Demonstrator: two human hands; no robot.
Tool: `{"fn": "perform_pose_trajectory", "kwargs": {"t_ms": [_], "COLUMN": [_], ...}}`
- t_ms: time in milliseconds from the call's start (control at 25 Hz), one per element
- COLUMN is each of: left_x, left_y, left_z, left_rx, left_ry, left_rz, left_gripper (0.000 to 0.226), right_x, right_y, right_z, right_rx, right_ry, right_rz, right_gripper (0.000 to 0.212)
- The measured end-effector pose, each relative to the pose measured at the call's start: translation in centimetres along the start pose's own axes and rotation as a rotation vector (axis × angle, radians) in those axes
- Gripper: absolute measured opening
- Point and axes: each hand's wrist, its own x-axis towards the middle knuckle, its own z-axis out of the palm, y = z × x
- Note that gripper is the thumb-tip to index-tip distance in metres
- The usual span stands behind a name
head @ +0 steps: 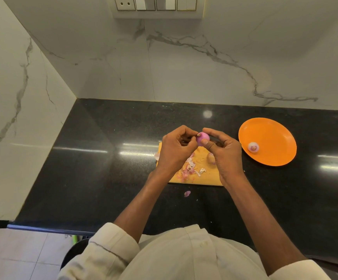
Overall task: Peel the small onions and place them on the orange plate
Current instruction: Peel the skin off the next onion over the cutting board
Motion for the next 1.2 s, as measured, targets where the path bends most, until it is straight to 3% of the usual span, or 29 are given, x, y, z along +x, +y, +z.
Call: {"fn": "perform_pose_trajectory", "kwargs": {"t_ms": [160, 360, 600, 840, 1040, 1200], "left_x": [-0.3, -0.1, 0.0, -0.1, -0.5, -0.5], "left_y": [-0.4, -0.9, -0.6, -1.1, -1.1, -1.1], "left_z": [-0.9, -1.3, -0.5, 0.4, 1.2, 1.2], "left_rx": [-0.104, -0.299, -0.239, -0.225, -0.238, -0.414], "left_ry": [-0.082, -0.048, 0.013, 0.115, 0.194, 0.139], "left_rz": [-0.043, -0.114, -0.132, -0.178, -0.204, -0.258], "left_gripper": [0.019, 0.015, 0.013, 0.012, 0.011, 0.019], "right_x": [-0.1, -0.1, 0.1, 0.1, 0.1, 0.2], "right_y": [-0.2, 0.0, 0.2, 0.9, 1.3, 0.9], "right_z": [-0.1, -0.1, -0.1, 0.3, 1.1, 0.9], "right_rx": [0.016, 0.036, 0.143, 0.303, 0.285, 0.278], "right_ry": [-0.003, -0.029, -0.029, -0.041, -0.042, 0.022], "right_rz": [-0.005, 0.032, 0.102, 0.155, 0.147, 0.133], "right_gripper": [0.028, 0.026, 0.042, 0.036, 0.030, 0.025]}}
